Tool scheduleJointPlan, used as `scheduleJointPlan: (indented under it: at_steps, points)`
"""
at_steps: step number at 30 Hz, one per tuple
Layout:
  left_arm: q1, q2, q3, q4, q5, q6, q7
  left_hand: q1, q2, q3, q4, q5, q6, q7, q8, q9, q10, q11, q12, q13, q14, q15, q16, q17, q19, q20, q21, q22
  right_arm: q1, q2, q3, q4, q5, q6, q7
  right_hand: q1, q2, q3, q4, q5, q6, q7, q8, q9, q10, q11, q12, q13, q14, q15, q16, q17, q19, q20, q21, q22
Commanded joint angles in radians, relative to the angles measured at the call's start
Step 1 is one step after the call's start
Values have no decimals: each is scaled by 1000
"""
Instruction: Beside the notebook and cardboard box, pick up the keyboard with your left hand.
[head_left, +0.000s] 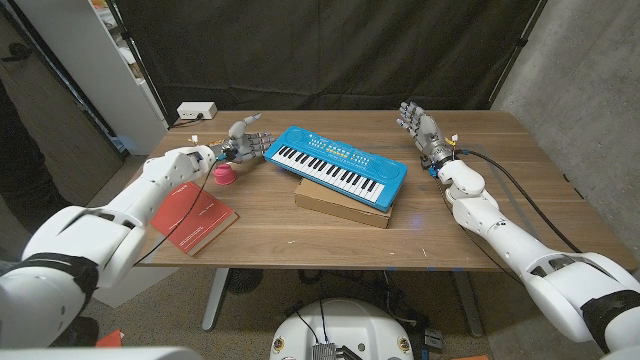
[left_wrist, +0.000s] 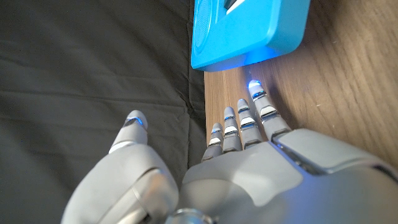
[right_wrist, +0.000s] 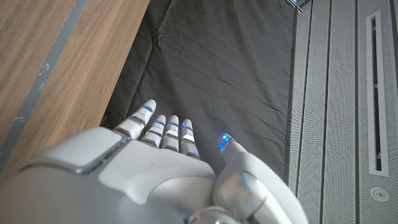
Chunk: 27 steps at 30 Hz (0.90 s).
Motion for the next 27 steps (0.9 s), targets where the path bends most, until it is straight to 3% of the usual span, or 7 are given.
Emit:
scheduleJointPlan:
  at_steps: [1, 8, 13, 27]
  points:
    - [-129, -58, 64, 208, 85, -32, -135, 10, 2, -3, 0, 1, 8, 89, -5, 5, 5, 8, -4, 4, 15, -1, -3, 1, 19, -1, 7, 2, 31, 17, -3, 57, 2, 18, 18, 4, 59, 9, 2, 6, 4, 0, 1, 5, 13, 0, 1, 3, 3, -2, 5, -1, -3, -80, 1, 3]
    - [-204, -108, 85, 356, 137, -75, -197, 15, 3, -5, 0, 1, 9, 89, -5, 5, 7, 12, -6, 4, 21, 3, -3, 0, 38, 1, 10, 2, 32, 15, 1, 59, 2, 23, 14, 4, 58, 9, 2, 6, 3, 0, 1, 5, 14, 0, 1, 3, 3, -3, 4, -1, -3, -80, 1, 3]
    - [-237, -134, 90, 424, 168, -105, -215, 18, 2, -8, -1, 1, 12, 89, -4, 6, 20, 13, -2, 4, 33, 0, 0, 0, 46, -3, 10, 1, 28, 10, 4, 55, 5, 23, 16, 4, 58, 10, 2, 6, 4, 1, 0, 5, 15, 0, 1, 3, 5, -2, 5, -1, -2, -80, 1, 3]
    - [-272, -173, 121, 459, 255, -125, -204, 34, 7, -13, -3, 2, 26, 91, -2, 7, 36, 25, 0, 8, 62, 5, 2, -1, 89, -4, 13, 1, 14, 0, 15, 43, 14, 37, 19, 5, 59, 12, 1, 6, 5, -1, 0, 5, 16, 0, 1, 3, 6, -2, 4, -1, -3, -82, 2, 3]
